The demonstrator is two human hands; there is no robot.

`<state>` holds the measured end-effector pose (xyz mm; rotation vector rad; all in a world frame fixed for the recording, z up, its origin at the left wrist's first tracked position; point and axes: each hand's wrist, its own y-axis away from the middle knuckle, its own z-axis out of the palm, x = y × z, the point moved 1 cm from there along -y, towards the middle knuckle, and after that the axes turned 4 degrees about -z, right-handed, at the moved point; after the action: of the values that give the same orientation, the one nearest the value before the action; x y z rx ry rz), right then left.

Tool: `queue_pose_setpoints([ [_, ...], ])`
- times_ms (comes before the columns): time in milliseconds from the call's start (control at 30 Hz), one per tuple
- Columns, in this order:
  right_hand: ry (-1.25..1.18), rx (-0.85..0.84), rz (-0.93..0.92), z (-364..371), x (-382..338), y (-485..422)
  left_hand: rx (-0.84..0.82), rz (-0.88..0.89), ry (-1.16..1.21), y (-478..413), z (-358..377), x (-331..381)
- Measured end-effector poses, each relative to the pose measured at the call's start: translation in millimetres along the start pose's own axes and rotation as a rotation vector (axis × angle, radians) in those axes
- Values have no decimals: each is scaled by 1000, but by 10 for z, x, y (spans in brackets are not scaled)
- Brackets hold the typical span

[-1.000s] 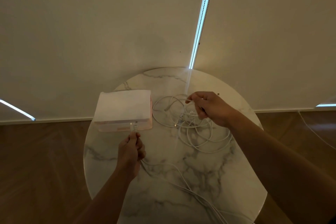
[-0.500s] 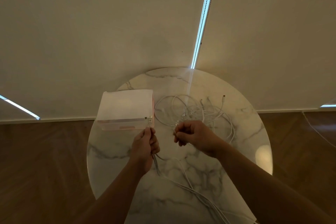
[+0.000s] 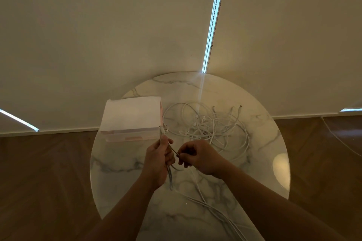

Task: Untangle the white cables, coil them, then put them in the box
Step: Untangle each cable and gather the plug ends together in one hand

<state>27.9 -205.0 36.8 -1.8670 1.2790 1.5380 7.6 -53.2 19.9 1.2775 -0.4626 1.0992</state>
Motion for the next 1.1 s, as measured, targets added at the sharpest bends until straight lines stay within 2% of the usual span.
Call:
queue_pose_setpoints([
  [100,127,18,-44,18,49,-12,35,20,-30,-15,14,-15],
  [233,528,84,-219,-45,212,17,115,37,49,-83,-19,-61],
  [333,751,295,-316,-170,422,96,174,43,149,-117,-87,-57],
  [400,751,449,-266,-234,536,138,157,27,249,-98,-102,-54],
  [467,530,516,-115,-243,583,142,109,13,309,-50,-72,-56],
  [500,331,515,-10,-241,560,142,95,14,310,-30,-50,-64],
  [533,3,496,92,-252,530,132,87,22,311,-14,-28,-69],
  [600,-837,459,209,-269,383,108,78,39,328,-1,-9,-71],
  [633,-1149,490,230,-302,319,86,68,44,334,-3,-4,-67],
  [667,-1315,551,257,-356,289,43,54,49,328,-5,2,-59],
  [700,-1389,609,304,-400,259,3,44,54,308,-3,7,-48],
  [767,-1376,662,419,-424,259,-57,40,75,265,-5,13,-24],
  [867,-1253,626,570,-421,302,-108,54,88,236,-28,-12,-2],
  [967,-1178,591,561,-536,267,-184,46,62,231,-18,-36,1],
  [1100,-1270,580,502,-775,139,-384,20,36,225,0,86,80],
])
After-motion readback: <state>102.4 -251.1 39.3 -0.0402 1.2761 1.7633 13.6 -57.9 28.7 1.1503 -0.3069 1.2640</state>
